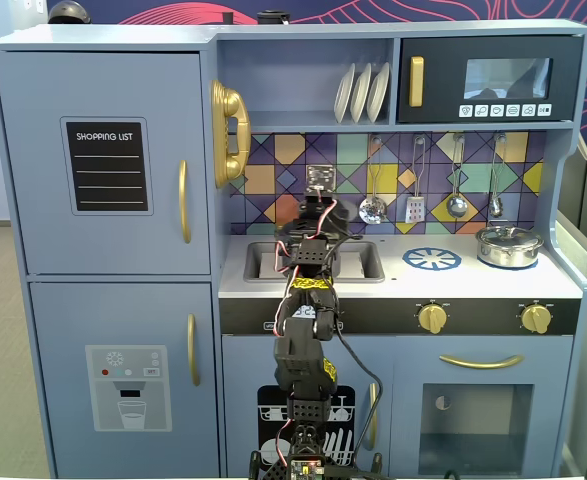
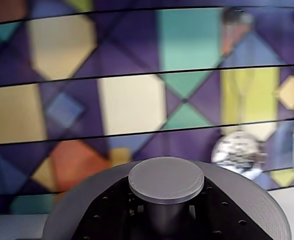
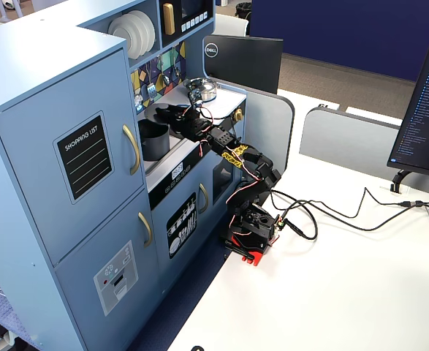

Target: Pick up the lid from the counter and put it on the gray recipient

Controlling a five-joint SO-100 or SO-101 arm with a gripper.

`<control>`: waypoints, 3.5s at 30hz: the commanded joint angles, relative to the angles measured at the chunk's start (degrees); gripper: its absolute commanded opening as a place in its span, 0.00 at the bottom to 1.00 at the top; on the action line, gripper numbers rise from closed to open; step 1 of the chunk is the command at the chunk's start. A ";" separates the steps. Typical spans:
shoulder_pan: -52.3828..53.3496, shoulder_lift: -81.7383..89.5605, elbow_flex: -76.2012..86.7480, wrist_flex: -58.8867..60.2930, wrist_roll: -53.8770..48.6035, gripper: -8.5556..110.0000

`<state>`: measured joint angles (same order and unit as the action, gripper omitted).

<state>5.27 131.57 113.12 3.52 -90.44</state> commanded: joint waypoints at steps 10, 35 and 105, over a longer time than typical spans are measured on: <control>-3.52 -6.86 -0.97 -7.73 -1.76 0.07; -4.22 -9.76 1.67 -10.72 -1.23 0.07; -8.96 50.54 58.80 84.11 3.96 0.11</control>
<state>-3.43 182.64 171.83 77.61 -87.01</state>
